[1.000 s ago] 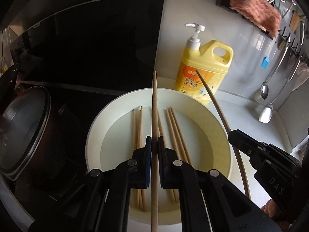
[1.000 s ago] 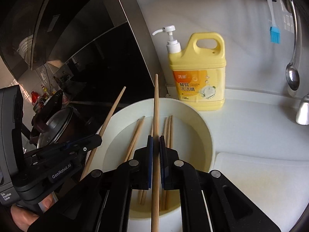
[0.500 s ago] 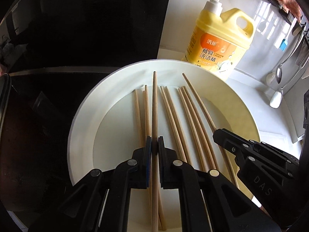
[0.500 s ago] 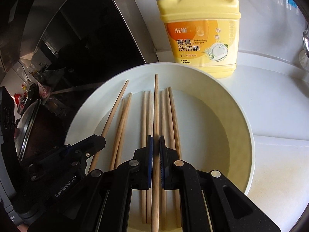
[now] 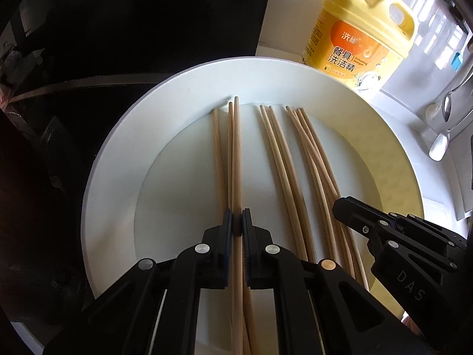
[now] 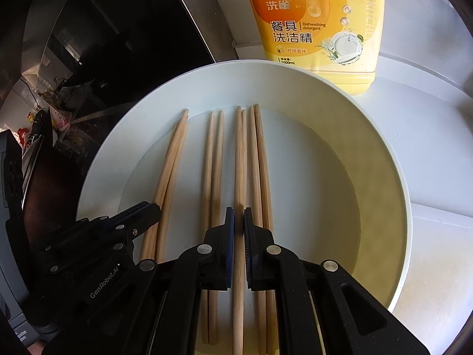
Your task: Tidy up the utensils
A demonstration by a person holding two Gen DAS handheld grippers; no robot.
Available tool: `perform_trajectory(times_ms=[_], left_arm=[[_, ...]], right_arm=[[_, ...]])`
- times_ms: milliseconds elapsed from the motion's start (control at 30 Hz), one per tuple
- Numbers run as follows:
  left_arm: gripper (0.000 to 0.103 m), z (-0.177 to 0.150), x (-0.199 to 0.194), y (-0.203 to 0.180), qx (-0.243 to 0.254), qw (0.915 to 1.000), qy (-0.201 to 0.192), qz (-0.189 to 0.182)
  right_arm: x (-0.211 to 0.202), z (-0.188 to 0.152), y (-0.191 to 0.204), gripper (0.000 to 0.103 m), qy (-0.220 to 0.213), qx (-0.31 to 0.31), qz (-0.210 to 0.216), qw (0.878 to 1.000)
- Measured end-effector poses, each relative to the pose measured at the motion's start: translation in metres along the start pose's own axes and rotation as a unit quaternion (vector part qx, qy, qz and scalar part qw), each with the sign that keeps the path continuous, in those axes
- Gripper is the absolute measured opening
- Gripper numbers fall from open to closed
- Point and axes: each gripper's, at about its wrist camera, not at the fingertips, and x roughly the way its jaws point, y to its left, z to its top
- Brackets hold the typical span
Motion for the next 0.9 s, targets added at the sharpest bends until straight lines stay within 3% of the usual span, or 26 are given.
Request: perform_trajectory(times_ms=[133,200,267,400,467,600,700,900], left_arm=[[0.013,0.0,0.002,0.0,-0.004,0.9999,0.01,0.004],[0.032,-0.001,-0.001,0.001,-0.01,0.9999,0.008,0.007],[0.061,-0.002,-0.009,0.004,-0.019,0.9997,-0.005,0.013],[0.069,-0.003,-0.025,0.006,-0.025,0.999,-0.025,0.027],[0.074,-0.006,-0.031,0.008,-0.029,0.9987,-0.028,0.032],[0.08,-0.012,-0.043,0.015,-0.036,0.9982,-0.027,0.04],[0.087,-0.014,-0.051,0.016,-0.042,0.9974,-0.032,0.048],[0.093,-0.019,-0.07,0.017,-0.052,0.9964,-0.033,0.058]], right_arm=[[0.003,0.001,-0.001,0.007,0.004,-0.003,-0.002,1.0],[0.002,0.001,-0.002,0.008,0.003,-0.004,-0.004,1.0],[-0.002,0.002,-0.003,0.015,-0.001,-0.006,-0.007,1.0],[-0.016,0.0,-0.006,0.017,-0.014,-0.01,-0.006,1.0],[-0.024,-0.001,-0.008,0.025,-0.022,-0.011,-0.007,1.0],[-0.036,-0.005,-0.013,0.027,-0.036,-0.01,-0.012,0.999],[-0.045,-0.009,-0.014,0.036,-0.043,-0.013,-0.016,0.999],[-0.06,-0.016,-0.008,0.043,-0.053,-0.019,-0.019,0.998]])
